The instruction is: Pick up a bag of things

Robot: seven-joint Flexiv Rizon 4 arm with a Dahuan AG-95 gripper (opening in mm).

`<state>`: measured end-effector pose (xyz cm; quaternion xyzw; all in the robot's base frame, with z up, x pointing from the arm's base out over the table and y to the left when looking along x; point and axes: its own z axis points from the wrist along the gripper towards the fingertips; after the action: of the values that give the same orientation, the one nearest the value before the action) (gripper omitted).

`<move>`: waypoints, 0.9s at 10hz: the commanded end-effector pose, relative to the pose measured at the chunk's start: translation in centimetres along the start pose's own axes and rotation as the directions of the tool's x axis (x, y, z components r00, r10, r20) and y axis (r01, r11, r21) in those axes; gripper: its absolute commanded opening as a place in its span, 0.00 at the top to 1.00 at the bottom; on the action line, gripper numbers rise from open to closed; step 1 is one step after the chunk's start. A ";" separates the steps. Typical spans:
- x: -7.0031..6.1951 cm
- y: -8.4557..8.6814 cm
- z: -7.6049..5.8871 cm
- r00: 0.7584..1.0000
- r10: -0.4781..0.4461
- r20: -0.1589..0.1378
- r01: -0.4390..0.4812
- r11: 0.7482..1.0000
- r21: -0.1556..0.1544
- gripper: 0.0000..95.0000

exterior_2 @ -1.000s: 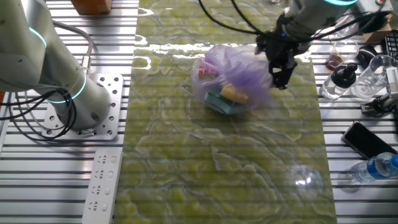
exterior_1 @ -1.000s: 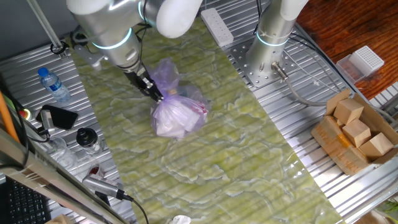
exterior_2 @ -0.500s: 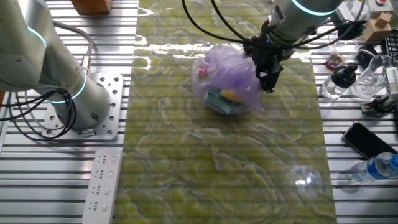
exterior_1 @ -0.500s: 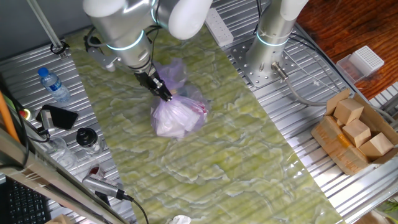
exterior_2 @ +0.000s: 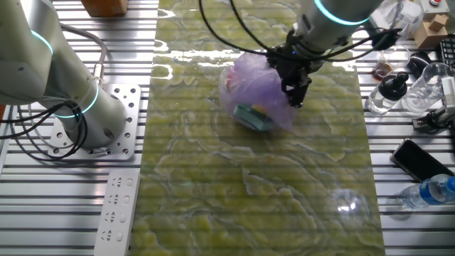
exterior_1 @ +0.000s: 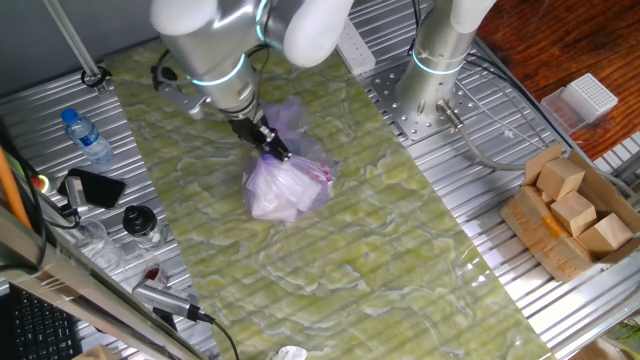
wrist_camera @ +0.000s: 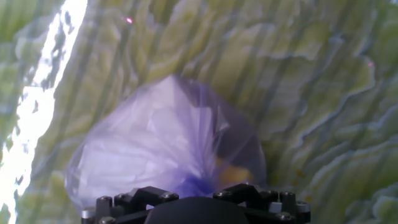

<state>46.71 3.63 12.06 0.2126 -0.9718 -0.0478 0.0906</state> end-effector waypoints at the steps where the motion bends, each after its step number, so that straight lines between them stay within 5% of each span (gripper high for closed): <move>1: 0.5 0.3 0.1 1.000 -0.002 -0.014 0.002 1.000 0.007 0.40; 2: 0.9 0.4 0.2 1.000 -0.003 -0.015 0.003 1.000 0.006 0.40; 3: 1.2 0.5 0.4 1.000 -0.003 -0.016 0.003 1.000 0.007 0.60; 4: 1.3 0.6 0.5 1.000 -0.003 -0.016 0.003 1.000 0.007 0.60; 5: 1.5 0.6 0.6 1.000 0.001 -0.012 -0.001 1.000 0.009 0.80; 6: 1.6 0.7 0.6 1.000 0.002 -0.010 -0.002 1.000 0.010 0.80; 7: 1.6 0.7 0.6 1.000 0.015 -0.004 -0.015 1.000 0.012 1.00; 9: 1.7 0.7 0.3 1.000 0.028 0.001 -0.028 1.000 0.014 1.00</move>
<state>44.86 3.60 12.10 0.1994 -0.9751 -0.0400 0.0888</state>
